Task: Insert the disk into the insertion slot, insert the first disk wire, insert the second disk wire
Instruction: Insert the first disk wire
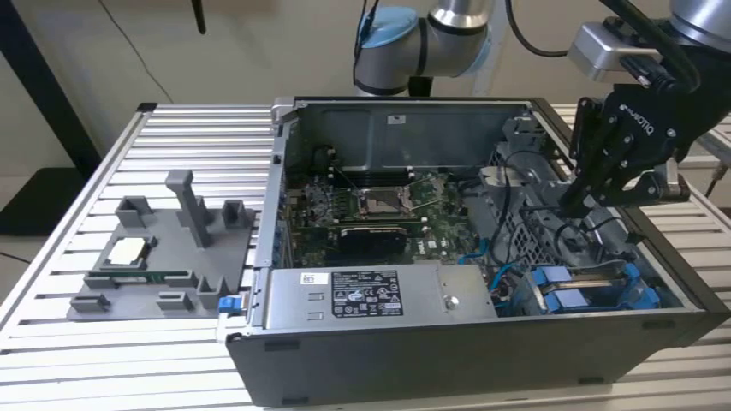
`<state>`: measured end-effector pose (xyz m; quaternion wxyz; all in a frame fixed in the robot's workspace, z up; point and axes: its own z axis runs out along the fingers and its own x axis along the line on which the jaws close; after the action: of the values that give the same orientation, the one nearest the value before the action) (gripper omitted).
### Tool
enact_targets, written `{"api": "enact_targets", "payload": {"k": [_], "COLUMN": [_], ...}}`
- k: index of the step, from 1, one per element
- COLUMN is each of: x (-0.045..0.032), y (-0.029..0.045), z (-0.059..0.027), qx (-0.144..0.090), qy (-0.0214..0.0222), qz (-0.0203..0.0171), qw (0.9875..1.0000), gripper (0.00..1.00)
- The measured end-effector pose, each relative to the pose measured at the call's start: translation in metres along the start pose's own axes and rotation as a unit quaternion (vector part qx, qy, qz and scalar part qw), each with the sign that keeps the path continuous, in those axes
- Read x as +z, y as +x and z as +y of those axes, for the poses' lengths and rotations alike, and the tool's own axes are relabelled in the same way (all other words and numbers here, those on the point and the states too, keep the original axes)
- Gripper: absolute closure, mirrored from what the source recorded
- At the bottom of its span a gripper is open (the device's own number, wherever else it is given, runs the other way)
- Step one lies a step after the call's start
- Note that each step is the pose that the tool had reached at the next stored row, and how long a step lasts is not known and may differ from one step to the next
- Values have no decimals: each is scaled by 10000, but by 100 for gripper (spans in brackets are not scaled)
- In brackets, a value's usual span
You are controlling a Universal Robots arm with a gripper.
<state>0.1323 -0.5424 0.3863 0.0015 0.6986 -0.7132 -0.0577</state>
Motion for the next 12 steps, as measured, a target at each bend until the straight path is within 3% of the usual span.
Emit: {"api": "enact_targets", "payload": {"k": [3, 10, 12], "x": [0, 1, 0], "y": [-1, -1, 0], "z": [0, 0, 0], "qx": [-9, -17, -23], "qy": [3, 1, -1], "qz": [-104, -206, -272], "qw": [9999, 9998, 9996], "gripper": [81, 81, 80]}}
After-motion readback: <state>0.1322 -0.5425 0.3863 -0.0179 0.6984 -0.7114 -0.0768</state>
